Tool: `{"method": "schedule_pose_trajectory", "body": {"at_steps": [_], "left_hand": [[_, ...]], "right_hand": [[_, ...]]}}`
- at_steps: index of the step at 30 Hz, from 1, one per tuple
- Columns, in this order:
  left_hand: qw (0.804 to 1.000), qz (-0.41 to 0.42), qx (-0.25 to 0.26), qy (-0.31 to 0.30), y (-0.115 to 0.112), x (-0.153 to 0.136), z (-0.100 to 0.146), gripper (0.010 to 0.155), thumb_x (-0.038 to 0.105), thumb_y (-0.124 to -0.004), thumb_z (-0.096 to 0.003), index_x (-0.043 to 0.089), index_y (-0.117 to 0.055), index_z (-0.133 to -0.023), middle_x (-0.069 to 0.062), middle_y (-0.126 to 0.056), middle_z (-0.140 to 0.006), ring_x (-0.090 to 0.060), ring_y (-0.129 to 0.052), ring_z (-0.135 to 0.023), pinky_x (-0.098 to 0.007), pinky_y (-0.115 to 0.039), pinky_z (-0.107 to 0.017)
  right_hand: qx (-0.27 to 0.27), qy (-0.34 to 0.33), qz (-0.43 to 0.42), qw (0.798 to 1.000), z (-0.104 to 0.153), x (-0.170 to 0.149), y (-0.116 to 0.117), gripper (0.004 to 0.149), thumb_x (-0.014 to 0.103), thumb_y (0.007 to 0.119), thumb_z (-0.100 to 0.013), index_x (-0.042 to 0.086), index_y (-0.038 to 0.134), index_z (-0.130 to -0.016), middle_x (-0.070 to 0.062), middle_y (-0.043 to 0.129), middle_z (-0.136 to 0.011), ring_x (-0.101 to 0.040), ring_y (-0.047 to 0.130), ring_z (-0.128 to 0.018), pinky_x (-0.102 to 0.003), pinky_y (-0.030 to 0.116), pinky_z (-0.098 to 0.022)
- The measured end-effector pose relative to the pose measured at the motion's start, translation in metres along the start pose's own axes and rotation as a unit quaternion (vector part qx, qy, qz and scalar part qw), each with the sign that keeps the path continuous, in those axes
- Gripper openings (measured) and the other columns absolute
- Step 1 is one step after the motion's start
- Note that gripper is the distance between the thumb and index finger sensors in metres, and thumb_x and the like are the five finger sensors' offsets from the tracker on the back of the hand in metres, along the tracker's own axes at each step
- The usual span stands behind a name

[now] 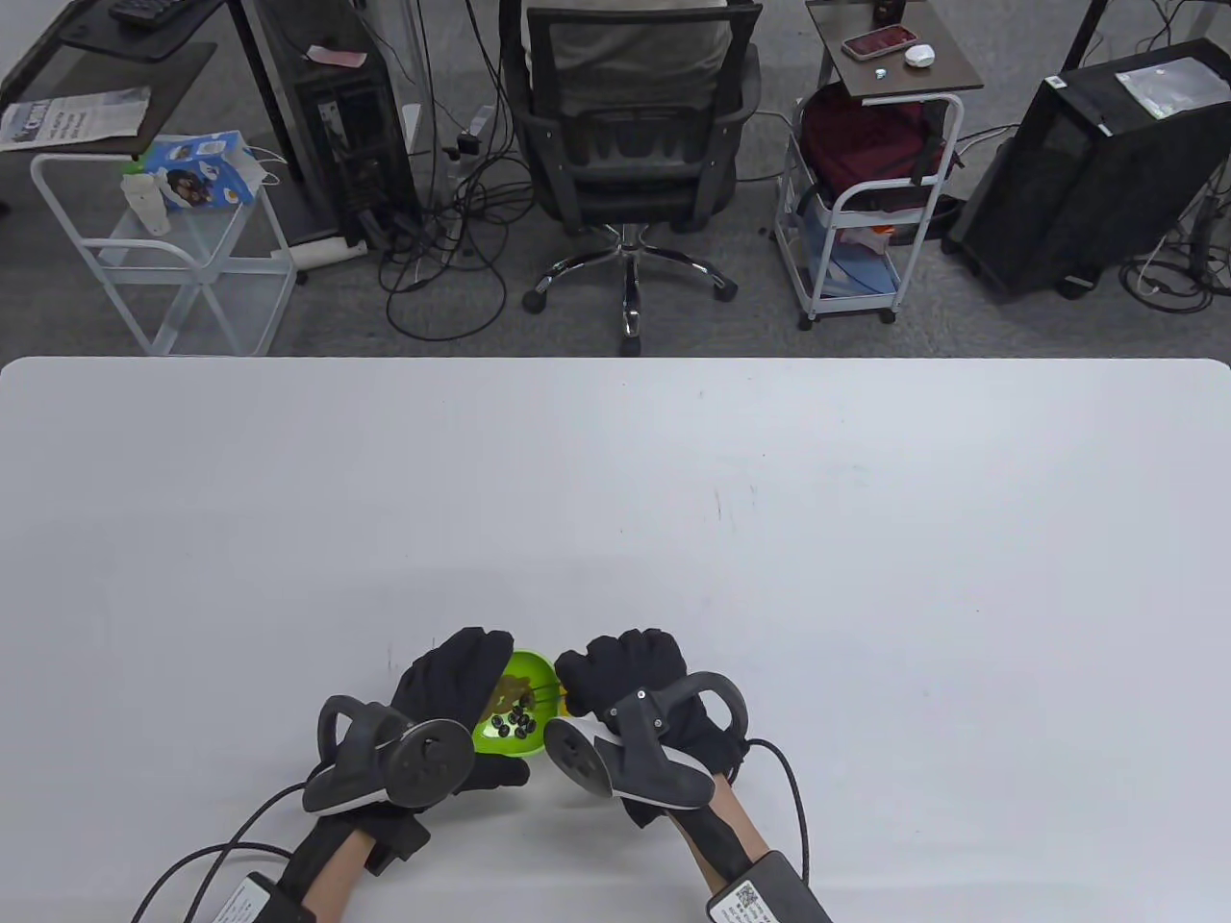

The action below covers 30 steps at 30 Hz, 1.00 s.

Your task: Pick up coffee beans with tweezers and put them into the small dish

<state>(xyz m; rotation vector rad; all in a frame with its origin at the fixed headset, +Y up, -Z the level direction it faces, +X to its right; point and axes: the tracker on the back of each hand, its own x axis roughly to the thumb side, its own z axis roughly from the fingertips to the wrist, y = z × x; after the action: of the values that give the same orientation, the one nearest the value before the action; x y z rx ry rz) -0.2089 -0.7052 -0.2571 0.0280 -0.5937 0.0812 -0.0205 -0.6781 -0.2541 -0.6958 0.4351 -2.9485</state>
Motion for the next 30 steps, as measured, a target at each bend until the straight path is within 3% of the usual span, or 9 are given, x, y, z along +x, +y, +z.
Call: {"method": "schedule_pose_trajectory", "body": {"at_steps": [30], "left_hand": [[1.0,-0.011,0.003,-0.003,0.001,0.003,-0.001,0.113,0.068,-0.08,-0.0335,0.0,-0.048,-0.118,-0.032,-0.06,-0.119,-0.047,-0.084,-0.098,-0.064,-0.071,-0.074]], "right_hand": [[0.024,-0.005,0.015,1.0,-0.004,0.013,0.003,0.042,0.038,0.069,-0.047,0.025,0.077,-0.086,0.001,0.087,-0.068,-0.022,0.09,-0.053,-0.055,0.072,-0.068]]}}
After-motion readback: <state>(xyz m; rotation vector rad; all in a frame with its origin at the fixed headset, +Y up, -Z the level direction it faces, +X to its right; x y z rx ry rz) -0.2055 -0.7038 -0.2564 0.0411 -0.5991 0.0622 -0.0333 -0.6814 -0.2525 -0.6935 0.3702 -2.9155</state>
